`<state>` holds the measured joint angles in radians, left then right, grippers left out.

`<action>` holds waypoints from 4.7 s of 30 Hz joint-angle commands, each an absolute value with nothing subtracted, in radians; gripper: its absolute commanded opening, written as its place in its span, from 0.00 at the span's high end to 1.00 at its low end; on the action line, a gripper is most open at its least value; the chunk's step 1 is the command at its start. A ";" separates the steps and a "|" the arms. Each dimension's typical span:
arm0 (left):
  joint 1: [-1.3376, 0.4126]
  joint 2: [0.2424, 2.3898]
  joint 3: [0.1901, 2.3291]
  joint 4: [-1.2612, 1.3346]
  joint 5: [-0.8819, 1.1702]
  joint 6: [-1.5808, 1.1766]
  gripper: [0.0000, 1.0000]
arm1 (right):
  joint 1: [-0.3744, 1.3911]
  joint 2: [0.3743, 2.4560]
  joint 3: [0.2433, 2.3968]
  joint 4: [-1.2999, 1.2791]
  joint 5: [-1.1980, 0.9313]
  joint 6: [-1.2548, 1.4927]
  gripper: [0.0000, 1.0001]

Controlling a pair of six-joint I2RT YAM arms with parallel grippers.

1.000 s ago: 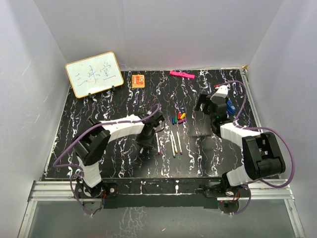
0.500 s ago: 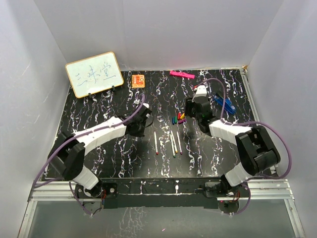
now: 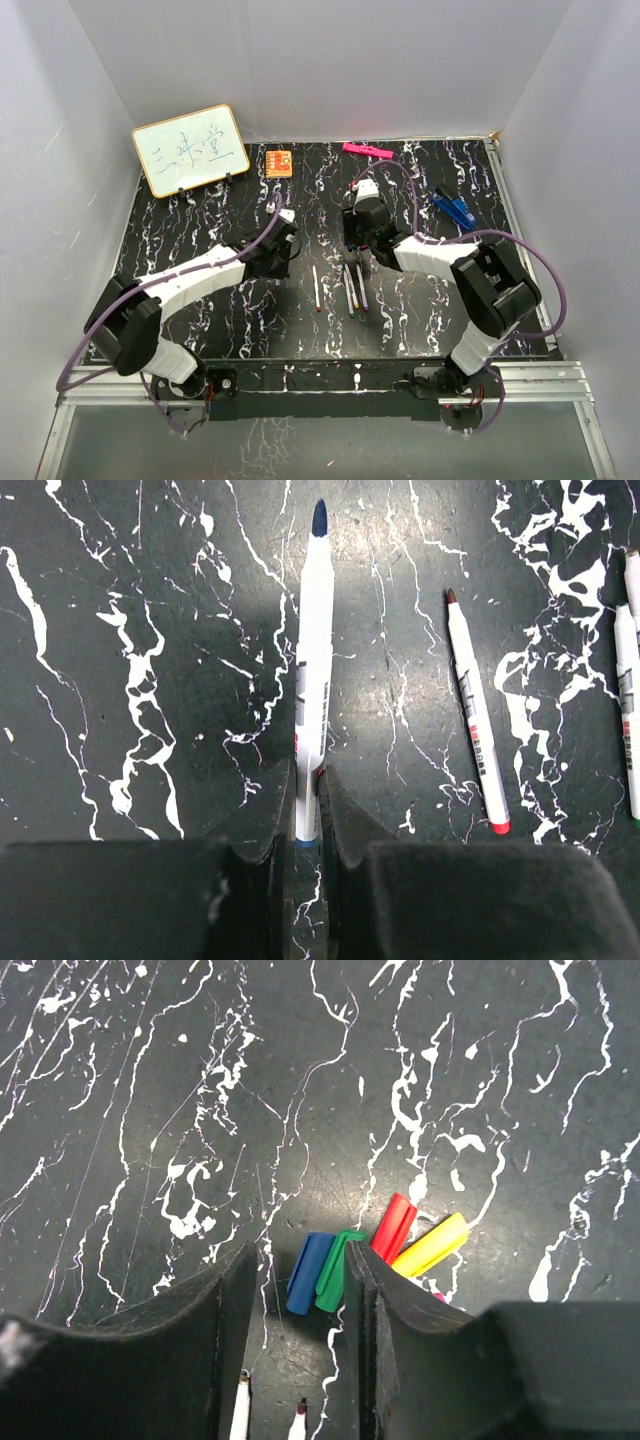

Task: Insert the pens into the pen caps

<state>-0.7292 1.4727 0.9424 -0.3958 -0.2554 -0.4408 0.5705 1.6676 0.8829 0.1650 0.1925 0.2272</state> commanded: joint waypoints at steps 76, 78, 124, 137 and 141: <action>-0.719 1.296 0.848 -0.283 -0.247 -0.396 1.00 | 0.630 1.904 1.181 -0.081 0.236 0.300 1.00; -0.719 1.290 0.849 -0.272 -0.245 -0.387 1.00 | 0.630 1.895 1.205 -0.055 0.219 0.297 1.00; -0.721 1.358 0.713 0.664 0.349 -0.552 1.00 | 0.518 1.477 0.631 1.331 -0.189 0.704 1.00; -0.721 1.344 0.723 0.650 0.325 -0.535 1.00 | 0.518 1.481 0.623 1.302 -0.206 0.704 1.00; -0.720 1.340 0.721 0.644 0.321 -0.528 1.00 | 0.518 1.484 0.621 1.293 -0.204 0.696 1.00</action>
<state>-0.7219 1.3663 0.6888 0.6277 0.3252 -0.5457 0.5171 1.4818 0.6243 1.2587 -0.1917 0.7086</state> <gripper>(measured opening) 0.059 0.065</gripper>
